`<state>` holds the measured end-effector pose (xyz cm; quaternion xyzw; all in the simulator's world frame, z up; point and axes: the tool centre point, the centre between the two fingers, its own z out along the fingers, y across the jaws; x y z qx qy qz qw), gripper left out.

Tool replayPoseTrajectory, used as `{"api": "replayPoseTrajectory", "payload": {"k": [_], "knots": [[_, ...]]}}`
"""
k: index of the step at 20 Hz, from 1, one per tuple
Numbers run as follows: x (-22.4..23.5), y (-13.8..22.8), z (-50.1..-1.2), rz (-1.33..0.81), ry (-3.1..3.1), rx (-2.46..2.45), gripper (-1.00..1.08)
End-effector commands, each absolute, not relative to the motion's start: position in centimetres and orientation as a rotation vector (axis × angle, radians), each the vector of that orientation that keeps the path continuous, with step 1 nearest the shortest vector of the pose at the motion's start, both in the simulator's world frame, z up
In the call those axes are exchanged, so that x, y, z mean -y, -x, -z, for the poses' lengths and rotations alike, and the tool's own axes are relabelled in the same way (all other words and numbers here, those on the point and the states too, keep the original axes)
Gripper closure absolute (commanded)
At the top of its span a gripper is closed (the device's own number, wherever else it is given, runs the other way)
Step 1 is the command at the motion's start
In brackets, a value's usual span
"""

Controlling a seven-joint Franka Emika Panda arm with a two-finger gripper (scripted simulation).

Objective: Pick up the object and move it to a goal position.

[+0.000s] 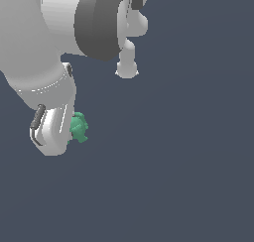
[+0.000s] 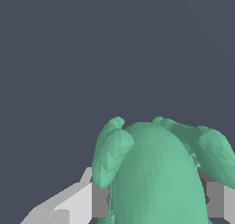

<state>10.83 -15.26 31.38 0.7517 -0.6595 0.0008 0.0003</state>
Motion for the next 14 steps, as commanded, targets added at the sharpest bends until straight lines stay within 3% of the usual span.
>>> {"api": "replayPoseTrajectory", "payload": {"k": [1, 14], "knots": [[15.7, -11.0, -32.5, -0.001, -2.362, 2.070, 1.08], [16.6, -11.3, -34.5, 0.000, -2.363, 2.070, 1.08]]}}
